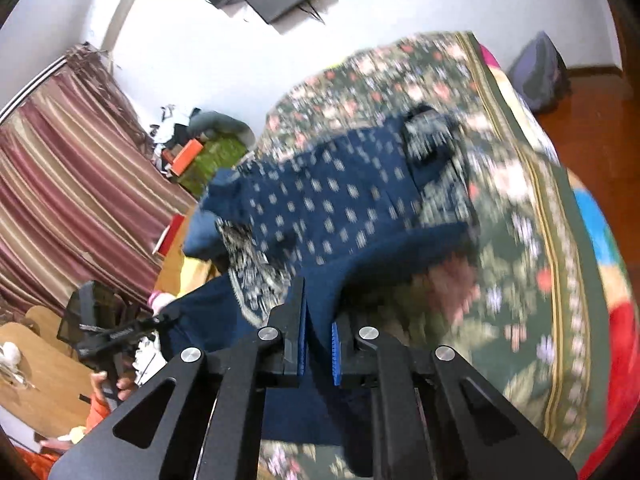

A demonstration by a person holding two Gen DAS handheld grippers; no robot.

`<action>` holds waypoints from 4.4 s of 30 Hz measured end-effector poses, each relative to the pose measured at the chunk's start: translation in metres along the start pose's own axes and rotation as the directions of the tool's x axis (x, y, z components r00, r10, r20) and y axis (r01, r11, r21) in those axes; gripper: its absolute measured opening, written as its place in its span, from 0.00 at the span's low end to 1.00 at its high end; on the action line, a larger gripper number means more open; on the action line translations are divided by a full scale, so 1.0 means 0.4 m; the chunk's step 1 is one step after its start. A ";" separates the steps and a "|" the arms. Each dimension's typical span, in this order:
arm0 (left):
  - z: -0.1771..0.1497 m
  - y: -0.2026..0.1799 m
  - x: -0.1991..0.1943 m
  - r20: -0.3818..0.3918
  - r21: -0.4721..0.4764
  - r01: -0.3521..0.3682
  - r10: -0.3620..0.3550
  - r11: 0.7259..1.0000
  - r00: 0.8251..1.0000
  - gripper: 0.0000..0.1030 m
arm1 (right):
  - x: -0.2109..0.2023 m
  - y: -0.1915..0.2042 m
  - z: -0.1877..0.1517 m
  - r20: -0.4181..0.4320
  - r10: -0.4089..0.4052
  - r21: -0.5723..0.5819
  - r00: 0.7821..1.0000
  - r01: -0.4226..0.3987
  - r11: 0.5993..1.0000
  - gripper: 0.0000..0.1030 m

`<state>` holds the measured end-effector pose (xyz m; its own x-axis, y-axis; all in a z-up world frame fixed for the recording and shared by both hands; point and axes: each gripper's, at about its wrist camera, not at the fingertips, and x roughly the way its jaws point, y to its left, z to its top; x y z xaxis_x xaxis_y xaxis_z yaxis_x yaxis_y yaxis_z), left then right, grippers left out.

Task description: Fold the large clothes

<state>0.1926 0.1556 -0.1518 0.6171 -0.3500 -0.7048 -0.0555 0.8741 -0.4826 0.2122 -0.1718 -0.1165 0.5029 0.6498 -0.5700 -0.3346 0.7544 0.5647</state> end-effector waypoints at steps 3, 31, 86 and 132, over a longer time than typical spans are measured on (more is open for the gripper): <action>0.096 -0.062 -0.033 0.067 0.064 0.016 -0.021 0.998 0.998 0.06 | 0.011 0.012 0.064 0.036 -0.011 -0.034 0.999 0.012 0.999 0.08; 0.494 0.011 0.331 0.183 0.140 -0.305 0.278 0.942 0.943 0.09 | 0.354 -0.249 0.337 0.009 -0.287 -0.083 0.958 0.287 0.954 0.09; 0.577 -0.007 0.384 0.122 0.259 -0.509 0.495 0.821 0.860 0.72 | 0.458 -0.068 0.354 -0.040 -0.311 -0.275 0.950 0.289 0.917 0.35; 0.202 0.212 0.382 0.176 -0.224 0.117 -0.078 0.968 0.981 0.81 | 0.390 0.002 0.156 -0.108 -0.312 -0.294 0.944 0.269 0.917 0.53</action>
<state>0.3454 0.2034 -0.2584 0.7480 -0.3521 -0.5626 -0.1572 0.7295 -0.6656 0.3401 -0.0757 -0.1678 0.4929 0.3885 -0.7785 -0.4064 0.8940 0.1889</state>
